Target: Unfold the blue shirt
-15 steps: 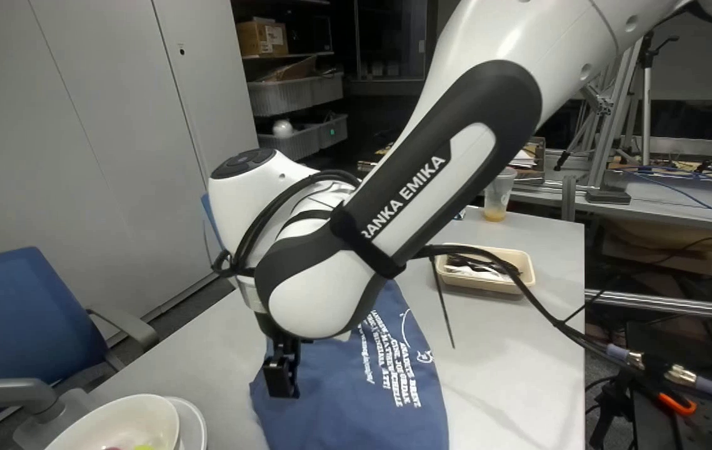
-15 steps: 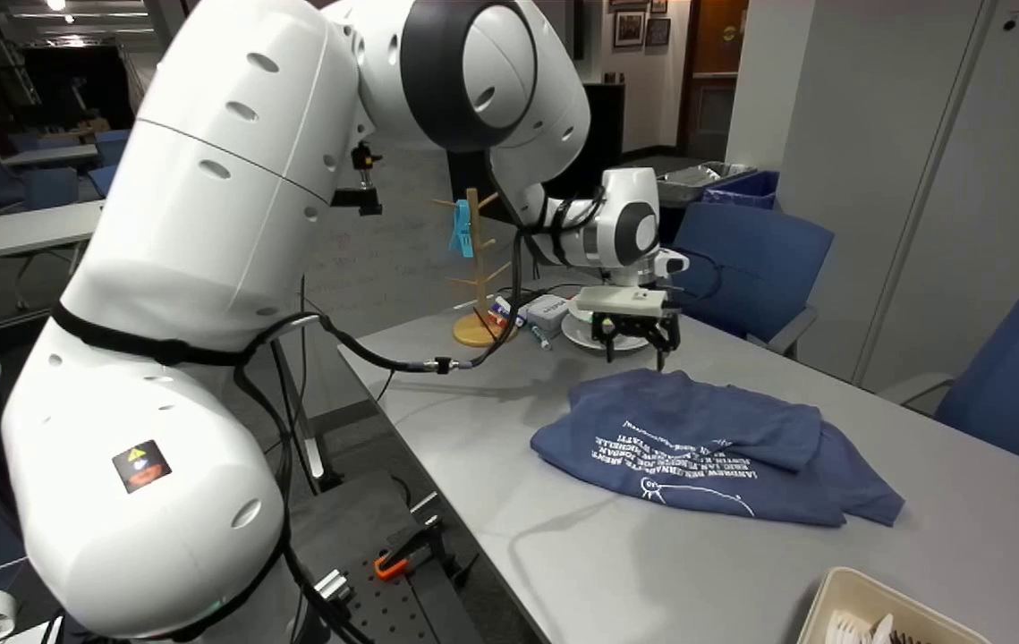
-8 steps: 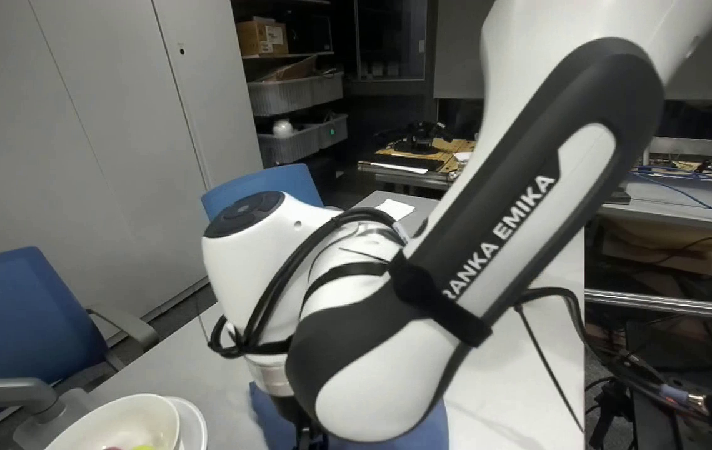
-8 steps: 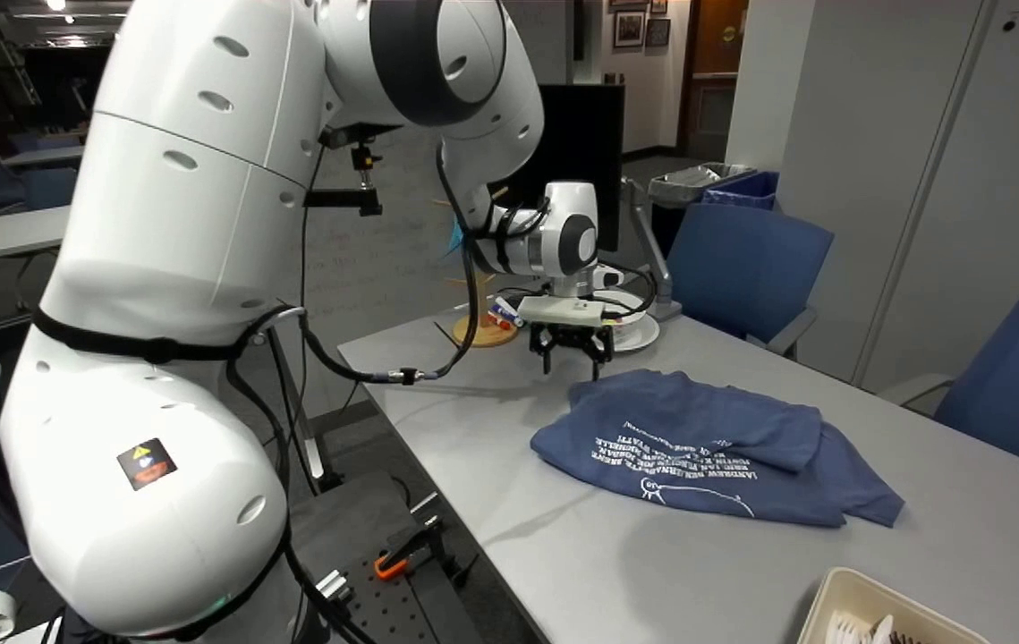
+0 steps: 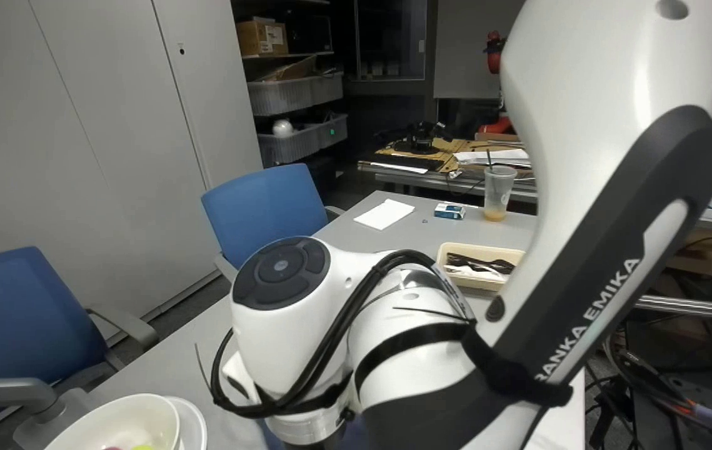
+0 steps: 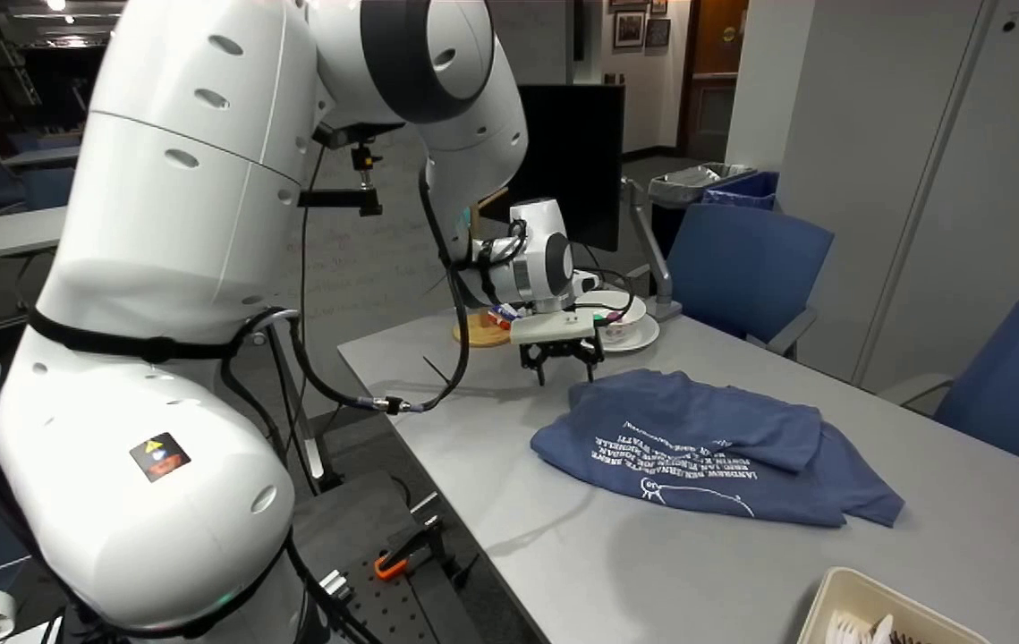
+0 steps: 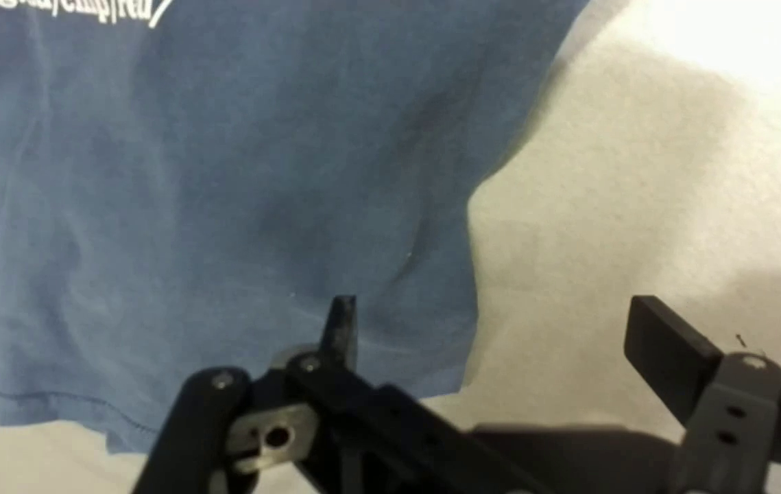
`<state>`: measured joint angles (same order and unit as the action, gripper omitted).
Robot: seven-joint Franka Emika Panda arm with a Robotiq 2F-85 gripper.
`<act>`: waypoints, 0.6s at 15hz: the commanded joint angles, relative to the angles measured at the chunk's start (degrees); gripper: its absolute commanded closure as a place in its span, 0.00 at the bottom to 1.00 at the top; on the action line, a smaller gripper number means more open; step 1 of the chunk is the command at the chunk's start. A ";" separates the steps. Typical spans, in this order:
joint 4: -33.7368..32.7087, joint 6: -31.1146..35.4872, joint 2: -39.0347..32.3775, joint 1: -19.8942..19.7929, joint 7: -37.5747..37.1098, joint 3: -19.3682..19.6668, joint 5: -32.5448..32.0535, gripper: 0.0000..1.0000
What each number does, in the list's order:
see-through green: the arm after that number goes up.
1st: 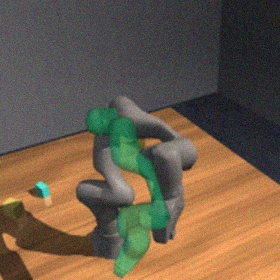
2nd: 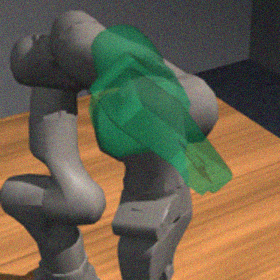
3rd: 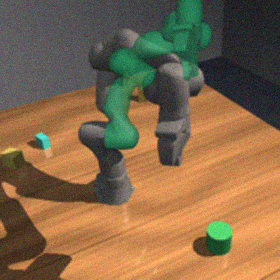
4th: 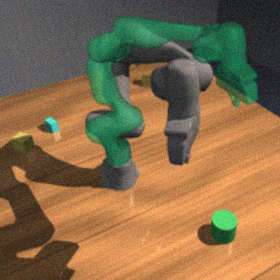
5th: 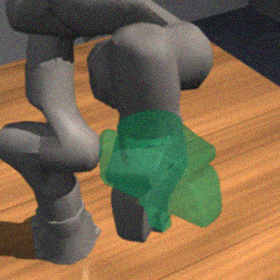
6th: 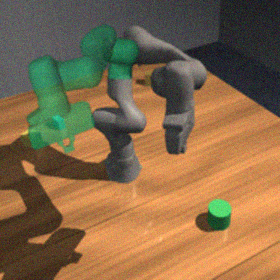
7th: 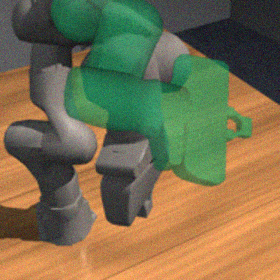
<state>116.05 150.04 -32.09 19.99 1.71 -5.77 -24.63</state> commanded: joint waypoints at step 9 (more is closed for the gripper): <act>0.24 9.77 -2.97 3.04 -1.35 4.76 -4.39 0.52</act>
<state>116.12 157.78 -34.49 21.82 1.39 -2.35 -28.01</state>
